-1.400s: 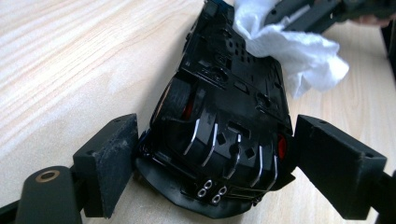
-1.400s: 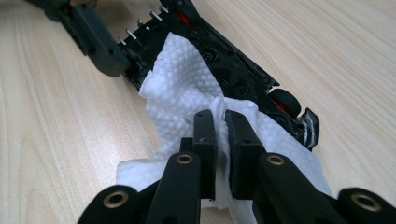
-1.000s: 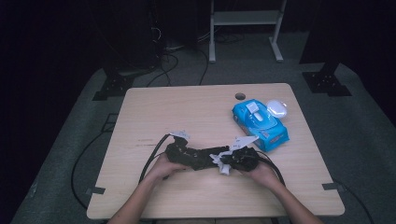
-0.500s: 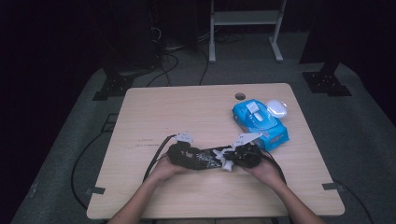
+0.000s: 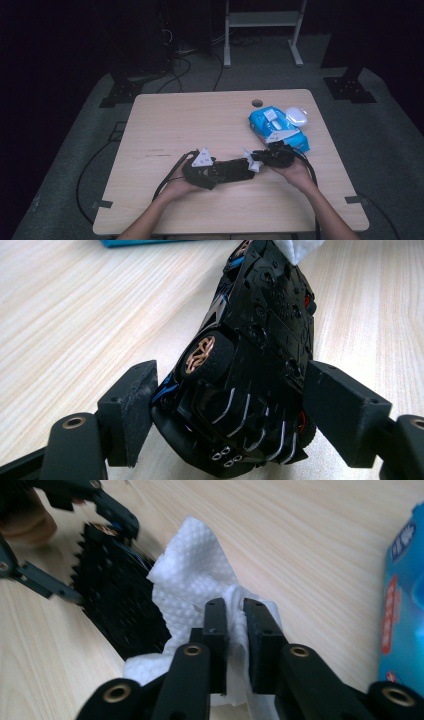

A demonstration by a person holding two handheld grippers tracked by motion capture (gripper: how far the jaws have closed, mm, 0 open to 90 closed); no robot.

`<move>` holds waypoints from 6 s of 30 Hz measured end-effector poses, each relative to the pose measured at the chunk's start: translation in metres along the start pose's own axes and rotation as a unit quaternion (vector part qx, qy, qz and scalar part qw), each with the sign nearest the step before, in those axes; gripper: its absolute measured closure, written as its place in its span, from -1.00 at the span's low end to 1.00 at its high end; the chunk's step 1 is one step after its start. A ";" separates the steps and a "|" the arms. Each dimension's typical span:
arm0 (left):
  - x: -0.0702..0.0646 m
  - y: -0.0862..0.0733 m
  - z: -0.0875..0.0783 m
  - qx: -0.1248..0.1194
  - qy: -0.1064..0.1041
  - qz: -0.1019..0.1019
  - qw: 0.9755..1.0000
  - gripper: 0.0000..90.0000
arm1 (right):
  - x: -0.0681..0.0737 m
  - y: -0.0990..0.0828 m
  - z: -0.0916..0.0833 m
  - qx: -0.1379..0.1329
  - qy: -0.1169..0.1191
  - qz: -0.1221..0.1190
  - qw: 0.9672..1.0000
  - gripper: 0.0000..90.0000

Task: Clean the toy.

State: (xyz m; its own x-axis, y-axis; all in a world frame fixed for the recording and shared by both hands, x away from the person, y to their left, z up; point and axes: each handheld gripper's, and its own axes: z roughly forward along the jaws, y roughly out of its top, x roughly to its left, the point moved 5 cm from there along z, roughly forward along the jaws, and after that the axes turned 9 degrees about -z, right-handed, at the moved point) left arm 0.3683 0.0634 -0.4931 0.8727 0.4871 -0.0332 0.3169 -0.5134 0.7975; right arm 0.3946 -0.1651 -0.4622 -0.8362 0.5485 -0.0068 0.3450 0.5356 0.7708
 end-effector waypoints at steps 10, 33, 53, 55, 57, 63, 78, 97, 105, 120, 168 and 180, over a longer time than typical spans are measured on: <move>-0.007 -0.001 -0.002 -0.008 0.012 0.044 0.999 -0.49 | -0.010 -0.015 -0.003 -0.009 0.063 0.015 0.998 0.35; -0.011 -0.003 -0.003 -0.015 0.023 0.073 0.997 -0.49 | 0.011 -0.021 0.013 0.013 0.143 -0.027 0.989 0.30; 0.006 -0.003 -0.007 -0.003 -0.025 0.019 1.000 -0.01 | 0.029 -0.013 0.008 0.012 0.059 -0.138 0.989 0.40; 0.005 -0.004 -0.008 -0.003 -0.024 0.023 0.999 0.03 | 0.027 -0.014 0.008 0.012 0.055 -0.133 0.989 0.38; 0.004 -0.004 -0.008 -0.004 -0.023 0.021 0.999 0.05 | 0.026 -0.014 0.008 0.013 0.051 -0.132 0.990 0.38; 0.005 -0.005 -0.010 0.000 -0.024 0.010 1.000 0.10 | 0.022 -0.014 -0.002 0.008 0.048 -0.112 0.993 0.62; 0.007 -0.005 -0.010 -0.013 -0.006 0.009 1.000 0.28 | 0.047 0.042 0.001 -0.045 0.037 -0.076 0.995 0.85; 0.007 -0.006 -0.008 -0.023 -0.016 0.004 1.000 0.28 | 0.073 0.060 0.049 -0.046 0.048 -0.075 0.995 0.86; 0.009 -0.007 -0.009 -0.025 -0.019 0.001 1.000 0.28 | 0.093 0.072 0.065 -0.045 0.050 -0.095 0.993 0.85; 0.008 -0.007 -0.008 -0.023 -0.014 0.005 1.000 0.28 | 0.084 0.058 0.045 -0.038 0.017 -0.109 0.993 0.85; 0.009 -0.007 -0.010 -0.021 -0.012 0.014 1.000 0.27 | 0.021 0.033 0.005 -0.044 -0.048 -0.040 0.997 0.85; 0.009 -0.007 -0.011 -0.023 -0.015 0.007 1.000 0.28 | 0.016 0.026 0.002 -0.032 -0.034 -0.028 0.999 0.86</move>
State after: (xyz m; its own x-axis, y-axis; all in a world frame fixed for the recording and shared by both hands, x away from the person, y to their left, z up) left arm 0.3705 0.0789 -0.4922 0.8880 0.4581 -0.0396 0.2878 -0.4866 0.8249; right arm 0.3911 -0.1411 -0.4440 -0.8215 0.5628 -0.0918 0.2693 0.5247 0.8076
